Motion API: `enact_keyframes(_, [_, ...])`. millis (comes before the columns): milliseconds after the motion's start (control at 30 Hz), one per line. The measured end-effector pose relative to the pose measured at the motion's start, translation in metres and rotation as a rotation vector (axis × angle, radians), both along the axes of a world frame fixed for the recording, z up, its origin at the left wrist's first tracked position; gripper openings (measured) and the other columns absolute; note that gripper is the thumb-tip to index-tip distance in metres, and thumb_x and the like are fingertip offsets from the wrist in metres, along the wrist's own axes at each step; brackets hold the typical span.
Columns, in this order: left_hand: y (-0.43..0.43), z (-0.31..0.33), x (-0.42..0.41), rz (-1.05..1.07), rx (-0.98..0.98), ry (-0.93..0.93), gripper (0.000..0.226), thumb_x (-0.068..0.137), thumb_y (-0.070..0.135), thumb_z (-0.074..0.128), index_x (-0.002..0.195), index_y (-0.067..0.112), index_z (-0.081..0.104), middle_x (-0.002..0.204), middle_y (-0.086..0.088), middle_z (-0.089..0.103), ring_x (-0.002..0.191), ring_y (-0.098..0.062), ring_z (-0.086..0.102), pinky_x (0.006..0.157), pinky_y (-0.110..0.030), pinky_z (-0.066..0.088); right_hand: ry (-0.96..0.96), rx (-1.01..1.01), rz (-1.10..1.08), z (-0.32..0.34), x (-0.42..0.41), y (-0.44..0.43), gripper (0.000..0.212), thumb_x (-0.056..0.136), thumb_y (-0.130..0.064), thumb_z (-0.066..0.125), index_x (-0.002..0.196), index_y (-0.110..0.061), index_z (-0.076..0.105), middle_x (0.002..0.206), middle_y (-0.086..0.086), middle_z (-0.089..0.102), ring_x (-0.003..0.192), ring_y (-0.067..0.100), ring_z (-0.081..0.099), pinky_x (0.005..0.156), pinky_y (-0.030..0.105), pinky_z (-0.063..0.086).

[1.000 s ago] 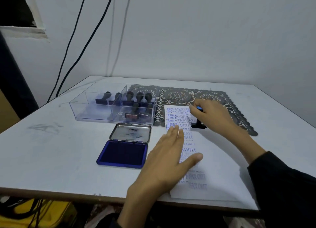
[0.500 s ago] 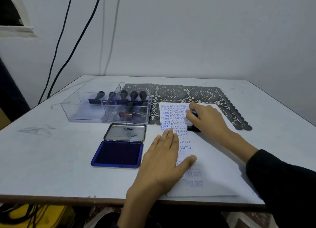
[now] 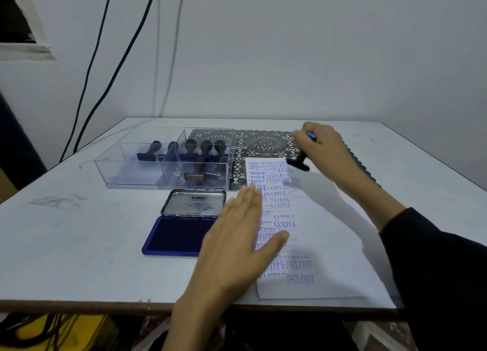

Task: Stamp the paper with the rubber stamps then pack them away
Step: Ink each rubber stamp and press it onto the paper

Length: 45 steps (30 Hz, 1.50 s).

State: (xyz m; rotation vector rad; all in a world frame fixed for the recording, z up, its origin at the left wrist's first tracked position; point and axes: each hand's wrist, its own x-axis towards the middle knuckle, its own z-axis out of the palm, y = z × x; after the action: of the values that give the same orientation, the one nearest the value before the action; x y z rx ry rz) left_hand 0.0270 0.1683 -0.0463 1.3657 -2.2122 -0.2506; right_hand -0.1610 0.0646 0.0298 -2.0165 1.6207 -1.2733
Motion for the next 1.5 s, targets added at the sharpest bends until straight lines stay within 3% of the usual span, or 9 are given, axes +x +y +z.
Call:
enact_keyframes(133, [0.007, 0.006, 0.041, 0.127, 0.006, 0.077, 0.099, 0.066, 0.084, 0.026, 0.150, 0.035, 0.007, 0.146, 0.033, -0.011, 0.120, 0.031, -0.023, 0.098, 0.003, -0.013, -0.138, 0.019, 0.105, 0.017, 0.020, 0.009, 0.035, 0.092, -0.024, 0.052, 0.059, -0.019, 0.038, 0.057, -0.004, 0.039, 0.052, 0.012, 0.034, 0.057, 0.027, 0.026])
enact_keyframes(233, [0.010, 0.004, 0.074, 0.249, 0.080, 0.138, 0.109, 0.055, 0.091, 0.030, 0.150, 0.041, 0.009, 0.151, 0.033, -0.003, 0.137, 0.016, -0.006, 0.108, -0.009, -0.001, -0.162, 0.076, 0.231, 0.019, 0.043, 0.020, 0.034, 0.094, -0.024, 0.053, 0.061, -0.018, 0.044, 0.052, -0.010, 0.042, 0.049, 0.009, 0.036, 0.051, 0.024, 0.028])
enact_keyframes(567, [0.016, -0.001, 0.105, 0.325, 0.183, 0.063, 0.118, 0.045, 0.098, 0.041, 0.146, 0.050, 0.003, 0.154, 0.027, 0.011, 0.142, 0.001, 0.015, 0.114, -0.032, 0.027, 0.238, 0.166, 0.404, -0.022, 0.145, 0.042, 0.037, 0.091, -0.039, 0.054, 0.058, -0.027, 0.042, 0.060, -0.006, 0.050, 0.064, 0.019, 0.052, 0.063, 0.031, 0.040])
enact_keyframes(633, [0.015, -0.001, 0.106, 0.309, 0.166, 0.090, 0.105, 0.048, 0.095, 0.049, 0.140, 0.053, 0.018, 0.142, 0.028, 0.037, 0.129, -0.002, 0.041, 0.097, -0.034, 0.046, 0.314, 0.138, 0.404, -0.030, 0.160, 0.047, 0.035, 0.092, -0.040, 0.051, 0.061, -0.026, 0.041, 0.069, 0.000, 0.053, 0.071, 0.026, 0.051, 0.062, 0.033, 0.039])
enact_keyframes(733, [0.016, 0.001, 0.104, 0.291, 0.137, 0.127, 0.081, 0.049, 0.086, 0.057, 0.120, 0.054, 0.034, 0.109, 0.035, 0.051, 0.102, 0.006, 0.052, 0.071, -0.021, 0.046, 0.360, 0.063, 0.377, -0.041, 0.173, 0.053, 0.025, 0.095, -0.035, 0.047, 0.075, -0.020, 0.045, 0.073, 0.003, 0.051, 0.069, 0.027, 0.047, 0.058, 0.033, 0.030])
enact_keyframes(1100, [0.020, 0.006, 0.099, 0.326, 0.146, 0.132, 0.051, 0.055, 0.070, 0.068, 0.092, 0.048, 0.041, 0.105, 0.044, 0.043, 0.091, 0.012, 0.050, 0.059, -0.017, 0.038, 0.430, -0.247, 0.299, -0.056, 0.175, 0.069, 0.019, 0.096, -0.027, 0.046, 0.087, -0.012, 0.053, 0.060, 0.001, 0.040, 0.055, 0.029, 0.037, 0.048, 0.032, 0.011])
enact_keyframes(1333, [0.022, 0.009, 0.097, 0.310, 0.147, 0.158, 0.072, 0.049, 0.082, 0.061, 0.112, 0.058, 0.035, 0.112, 0.042, 0.047, 0.102, 0.010, 0.051, 0.078, -0.023, 0.047, 0.329, -0.063, 0.437, -0.048, 0.167, 0.057, 0.024, 0.096, -0.032, 0.045, 0.076, -0.018, 0.043, 0.066, 0.003, 0.049, 0.067, 0.032, 0.048, 0.055, 0.036, 0.032])
enact_keyframes(1400, [0.024, 0.009, 0.097, 0.315, 0.121, 0.112, 0.100, 0.045, 0.089, 0.050, 0.136, 0.056, 0.023, 0.138, 0.040, 0.034, 0.133, 0.012, 0.024, 0.105, -0.031, 0.038, 0.249, -0.015, 0.446, -0.039, 0.157, 0.049, 0.026, 0.094, -0.033, 0.049, 0.071, -0.022, 0.042, 0.069, 0.002, 0.052, 0.070, 0.030, 0.052, 0.060, 0.036, 0.041])
enact_keyframes(1500, [0.028, 0.012, 0.089, 0.330, 0.119, 0.167, 0.119, 0.042, 0.094, 0.041, 0.147, 0.051, 0.006, 0.150, 0.037, 0.001, 0.133, 0.015, -0.013, 0.114, -0.026, 0.015, 0.184, -0.027, 0.391, -0.021, 0.129, 0.034, 0.034, 0.093, -0.031, 0.052, 0.063, -0.024, 0.039, 0.058, -0.005, 0.045, 0.060, 0.020, 0.046, 0.058, 0.031, 0.036])
